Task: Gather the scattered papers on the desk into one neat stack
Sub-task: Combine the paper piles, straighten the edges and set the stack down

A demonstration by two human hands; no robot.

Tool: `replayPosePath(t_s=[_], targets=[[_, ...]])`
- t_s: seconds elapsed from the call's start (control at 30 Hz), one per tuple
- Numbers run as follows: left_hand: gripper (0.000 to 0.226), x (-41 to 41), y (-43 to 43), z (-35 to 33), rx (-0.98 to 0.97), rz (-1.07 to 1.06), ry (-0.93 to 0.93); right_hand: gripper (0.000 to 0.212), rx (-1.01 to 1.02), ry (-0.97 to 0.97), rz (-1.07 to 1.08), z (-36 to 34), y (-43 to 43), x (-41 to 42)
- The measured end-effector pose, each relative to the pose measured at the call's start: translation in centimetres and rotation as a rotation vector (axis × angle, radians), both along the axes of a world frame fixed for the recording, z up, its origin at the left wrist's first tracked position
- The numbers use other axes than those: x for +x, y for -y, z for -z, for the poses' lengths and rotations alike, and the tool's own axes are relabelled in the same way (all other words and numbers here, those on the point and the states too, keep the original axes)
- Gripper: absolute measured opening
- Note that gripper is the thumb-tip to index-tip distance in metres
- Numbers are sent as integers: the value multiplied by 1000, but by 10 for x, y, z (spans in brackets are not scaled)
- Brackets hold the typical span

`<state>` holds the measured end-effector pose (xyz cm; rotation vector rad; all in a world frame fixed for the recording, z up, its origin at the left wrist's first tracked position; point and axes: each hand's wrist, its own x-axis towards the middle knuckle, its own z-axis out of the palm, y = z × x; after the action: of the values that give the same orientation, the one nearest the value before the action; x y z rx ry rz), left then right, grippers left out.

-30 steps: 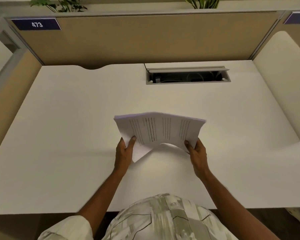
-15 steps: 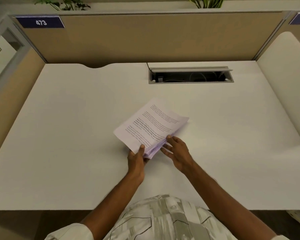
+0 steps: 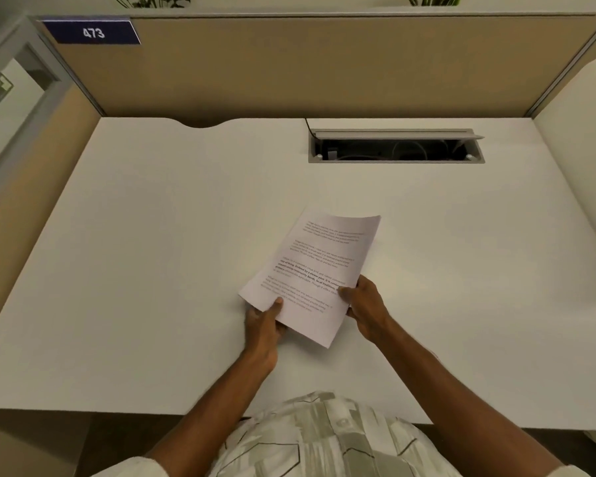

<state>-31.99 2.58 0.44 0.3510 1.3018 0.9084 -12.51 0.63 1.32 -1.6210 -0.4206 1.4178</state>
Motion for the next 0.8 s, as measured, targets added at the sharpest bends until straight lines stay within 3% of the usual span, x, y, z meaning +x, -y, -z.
replayPosePath(t_s=[0.1,0.2,0.33,0.43,0.53,0.57,0.63,0.67,0.77,0.8], targets=[[38,-31,-41,-3,1,30,-164,43,14,19,-43,4,-6,6],[38,-57,-84,-3,66,274,-379,41,1,38,-102,7,-15,9],[26,-64,-115,-10,134,588,-490,41,-78,77,-147,11,-30,9],[30,-67,-168,-5,213,622,-671,40,-111,65,-157,23,-83,1],[9,-59,-175,-8,341,666,-837,36,-69,102,-183,12,-90,-1],[23,-54,-174,-8,373,683,-871,33,-42,107,-171,10,-87,-1],[25,-48,-177,-10,394,675,-895,29,34,75,-166,8,-86,0],[12,-49,-185,-11,386,665,-862,28,69,61,-169,6,-90,1],[35,-53,-207,-7,348,634,-718,28,114,20,-163,0,-108,7],[34,-54,-213,-5,351,625,-679,28,115,20,-162,-1,-114,9]])
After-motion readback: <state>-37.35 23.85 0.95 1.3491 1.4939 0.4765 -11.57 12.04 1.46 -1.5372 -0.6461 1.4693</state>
